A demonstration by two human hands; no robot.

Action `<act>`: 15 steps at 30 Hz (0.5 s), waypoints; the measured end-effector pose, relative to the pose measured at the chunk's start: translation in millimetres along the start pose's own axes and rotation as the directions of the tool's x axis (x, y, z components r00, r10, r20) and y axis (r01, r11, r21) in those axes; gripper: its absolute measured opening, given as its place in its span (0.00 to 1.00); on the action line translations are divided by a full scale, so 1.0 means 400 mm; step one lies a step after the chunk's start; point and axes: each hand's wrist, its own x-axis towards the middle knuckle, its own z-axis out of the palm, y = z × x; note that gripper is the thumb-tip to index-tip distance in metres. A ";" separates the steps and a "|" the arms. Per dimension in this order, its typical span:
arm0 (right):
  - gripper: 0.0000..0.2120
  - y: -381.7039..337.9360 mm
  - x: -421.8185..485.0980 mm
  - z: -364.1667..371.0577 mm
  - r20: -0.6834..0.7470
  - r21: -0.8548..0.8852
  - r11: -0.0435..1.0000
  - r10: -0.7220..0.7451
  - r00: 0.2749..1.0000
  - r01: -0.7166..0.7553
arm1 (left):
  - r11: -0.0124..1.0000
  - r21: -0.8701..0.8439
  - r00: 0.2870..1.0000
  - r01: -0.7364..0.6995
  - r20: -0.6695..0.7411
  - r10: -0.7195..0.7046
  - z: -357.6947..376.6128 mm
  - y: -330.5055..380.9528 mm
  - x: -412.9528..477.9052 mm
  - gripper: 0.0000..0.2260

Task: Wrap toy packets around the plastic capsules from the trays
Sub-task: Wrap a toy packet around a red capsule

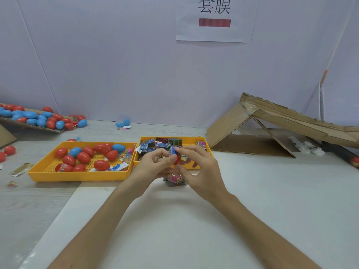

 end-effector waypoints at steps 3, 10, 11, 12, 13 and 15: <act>0.21 0.001 0.000 -0.001 -0.006 -0.020 1.000 -0.010 1.000 0.010 | 1.000 0.018 1.000 0.003 0.016 -0.003 -0.001 -0.002 0.001 0.18; 0.18 0.001 0.000 0.006 -0.011 -0.027 0.999 -0.023 1.000 0.023 | 0.998 0.069 1.000 0.012 0.009 -0.013 0.000 -0.006 0.004 0.20; 0.18 0.001 0.001 0.006 -0.010 -0.022 1.000 -0.022 1.000 0.022 | 0.997 0.077 1.000 0.013 0.007 -0.013 -0.002 -0.006 0.004 0.20; 0.18 0.001 0.001 0.007 -0.011 -0.017 1.000 -0.020 1.000 0.019 | 0.997 0.083 1.000 0.012 0.005 -0.013 -0.003 -0.006 0.004 0.20; 0.18 0.001 0.002 0.007 -0.014 -0.013 1.000 -0.015 1.000 0.015 | 0.996 0.083 1.000 0.010 0.004 -0.011 -0.004 -0.006 0.004 0.20; 0.17 0.001 0.002 0.006 -0.027 -0.013 1.000 0.000 1.000 0.000 | 0.997 0.075 1.000 0.006 0.007 -0.006 -0.004 -0.004 0.004 0.19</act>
